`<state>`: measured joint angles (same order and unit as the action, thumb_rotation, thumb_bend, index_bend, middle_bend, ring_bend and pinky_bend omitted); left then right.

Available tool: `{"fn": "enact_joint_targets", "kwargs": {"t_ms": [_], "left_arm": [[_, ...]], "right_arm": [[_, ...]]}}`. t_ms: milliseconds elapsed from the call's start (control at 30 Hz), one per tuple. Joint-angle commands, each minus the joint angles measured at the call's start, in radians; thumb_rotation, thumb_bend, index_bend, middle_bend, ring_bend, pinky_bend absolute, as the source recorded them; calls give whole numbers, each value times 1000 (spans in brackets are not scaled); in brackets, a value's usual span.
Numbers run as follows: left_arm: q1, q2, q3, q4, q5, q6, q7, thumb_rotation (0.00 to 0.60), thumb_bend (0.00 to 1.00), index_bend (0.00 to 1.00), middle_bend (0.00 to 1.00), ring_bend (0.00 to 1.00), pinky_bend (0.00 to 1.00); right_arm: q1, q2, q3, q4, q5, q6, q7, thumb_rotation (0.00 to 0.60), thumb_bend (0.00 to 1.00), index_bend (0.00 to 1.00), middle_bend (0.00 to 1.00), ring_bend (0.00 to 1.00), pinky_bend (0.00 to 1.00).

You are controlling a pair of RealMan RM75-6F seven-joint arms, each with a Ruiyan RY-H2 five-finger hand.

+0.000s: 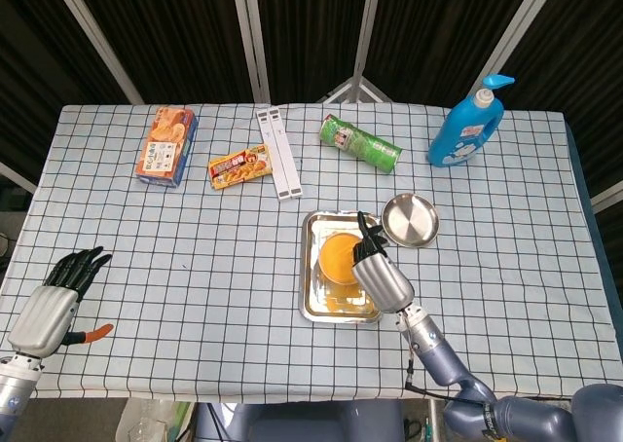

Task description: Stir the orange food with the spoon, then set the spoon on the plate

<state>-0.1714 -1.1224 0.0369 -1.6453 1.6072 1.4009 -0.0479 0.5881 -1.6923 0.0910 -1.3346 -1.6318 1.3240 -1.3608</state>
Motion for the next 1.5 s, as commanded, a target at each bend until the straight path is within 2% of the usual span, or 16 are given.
{"fn": "enact_joint_targets", "kwargs": {"t_ms": [33,167,267,367,567,667,800,900,967,1133,1333,1500], "left_arm": [[0,0,0,0,0,1,1,600,0,0,0,0,0],[0,-1,0,0,-1,0,1,600,0,0,0,0,0],[-1,-1,-1,0,-2,-2,1,600,0,0,0,0,0],[0,-1,-1,0,-1,0,1,600,0,0,0,0,0],[-2,0,-1,0,-3,-4,-1,600,0,0,0,0,0],[-1,0,-1,-1,-4,-3,0,600,0,0,0,0,0],[-1,1,-2,-2,-11,-6,-1,600,0,0,0,0,0],[-1,1,-3,-4,-14,-9,-3,600,0,0,0,0,0],[-1,3,-3,-5,-16,-10,-4,600,0,0,0,0,0],[-1,2,-7,-8,-22,-9,-7,600,0,0,0,0,0],[-3,-1,-11,-11,-35,-17,-5,600,0,0,0,0,0],[-8,-2,-16,-22,-57,-36,-1,600,0,0,0,0,0]], "right_arm": [[1,10,-26,21,-27,-10,-1,600,532,608,556,381,0],[-3,5,-5,17,-20,3,22,600,531,608,556,381,0],[10,24,-10,19,-42,-14,1,600,531,607,556,381,0],[-4,12,27,4,-5,7,23,600,532,608,556,381,0],[-24,12,29,-23,18,9,46,600,531,607,556,381,0],[-32,4,70,-43,57,28,91,600,532,608,556,381,0],[-38,21,154,-83,142,45,171,600,532,608,556,381,0],[-41,40,187,-89,188,40,206,600,532,608,556,381,0],[-47,55,204,-63,234,27,235,600,532,608,556,381,0],[-60,45,198,35,308,-13,316,600,532,608,556,381,0],[-55,-20,181,192,362,-60,418,600,532,608,556,381,0],[-32,-96,203,314,413,-99,517,600,532,608,556,381,0]]}}
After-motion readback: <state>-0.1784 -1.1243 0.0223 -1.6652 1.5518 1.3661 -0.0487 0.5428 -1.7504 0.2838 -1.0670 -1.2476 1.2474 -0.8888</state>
